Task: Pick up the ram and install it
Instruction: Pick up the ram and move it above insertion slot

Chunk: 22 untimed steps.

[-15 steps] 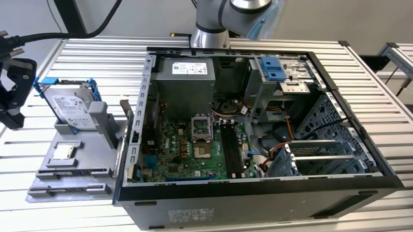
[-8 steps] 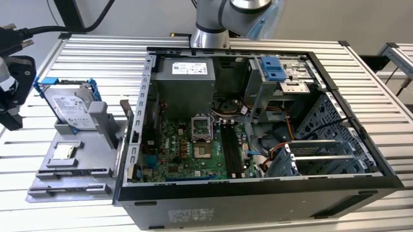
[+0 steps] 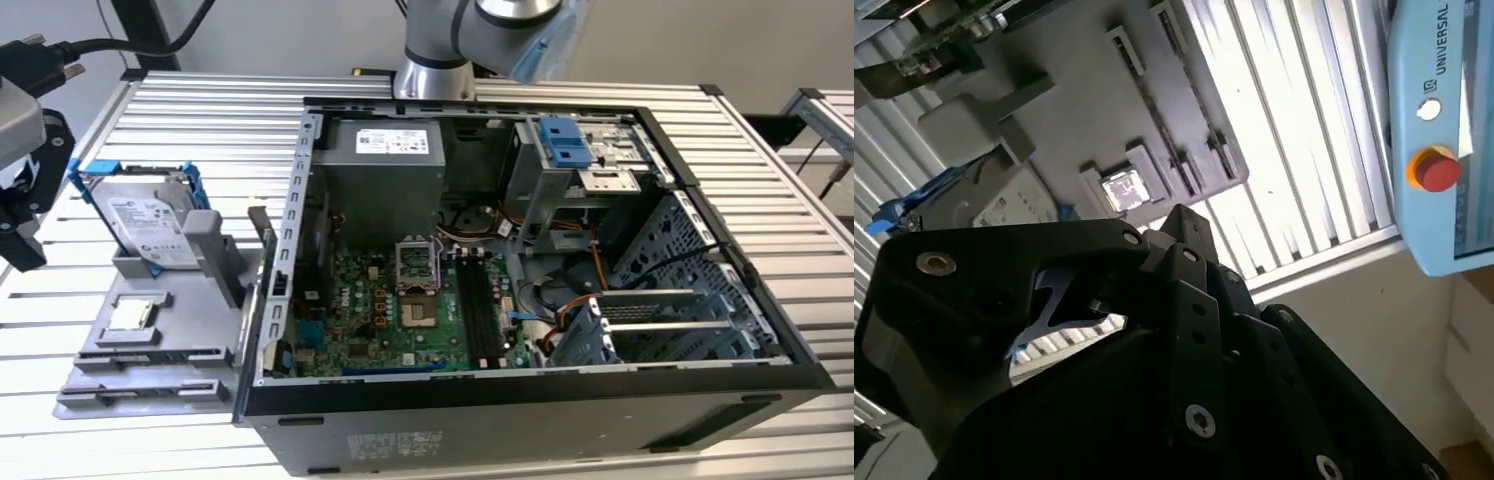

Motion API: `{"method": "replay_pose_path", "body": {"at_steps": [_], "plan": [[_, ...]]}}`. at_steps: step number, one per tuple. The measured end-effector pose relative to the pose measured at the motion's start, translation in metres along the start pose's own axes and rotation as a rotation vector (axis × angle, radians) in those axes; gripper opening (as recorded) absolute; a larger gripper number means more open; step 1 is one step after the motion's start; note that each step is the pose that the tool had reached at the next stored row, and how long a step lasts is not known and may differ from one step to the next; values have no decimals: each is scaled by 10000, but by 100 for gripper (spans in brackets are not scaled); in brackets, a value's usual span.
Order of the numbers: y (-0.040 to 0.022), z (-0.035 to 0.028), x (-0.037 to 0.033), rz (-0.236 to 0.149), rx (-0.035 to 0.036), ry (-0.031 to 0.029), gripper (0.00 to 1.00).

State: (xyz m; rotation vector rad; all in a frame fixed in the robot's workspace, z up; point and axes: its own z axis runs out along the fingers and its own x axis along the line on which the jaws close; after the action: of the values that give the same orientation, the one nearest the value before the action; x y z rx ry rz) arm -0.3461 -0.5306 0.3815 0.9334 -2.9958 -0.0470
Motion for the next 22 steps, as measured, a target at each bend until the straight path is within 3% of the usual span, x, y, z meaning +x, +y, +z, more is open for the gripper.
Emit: {"method": "replay_pose_path", "body": {"at_steps": [18, 22], "plan": [[-1, 0, 0, -3412, -17, 99, 0], [0, -1, -1, -4253, 34, 71, 0]]}}
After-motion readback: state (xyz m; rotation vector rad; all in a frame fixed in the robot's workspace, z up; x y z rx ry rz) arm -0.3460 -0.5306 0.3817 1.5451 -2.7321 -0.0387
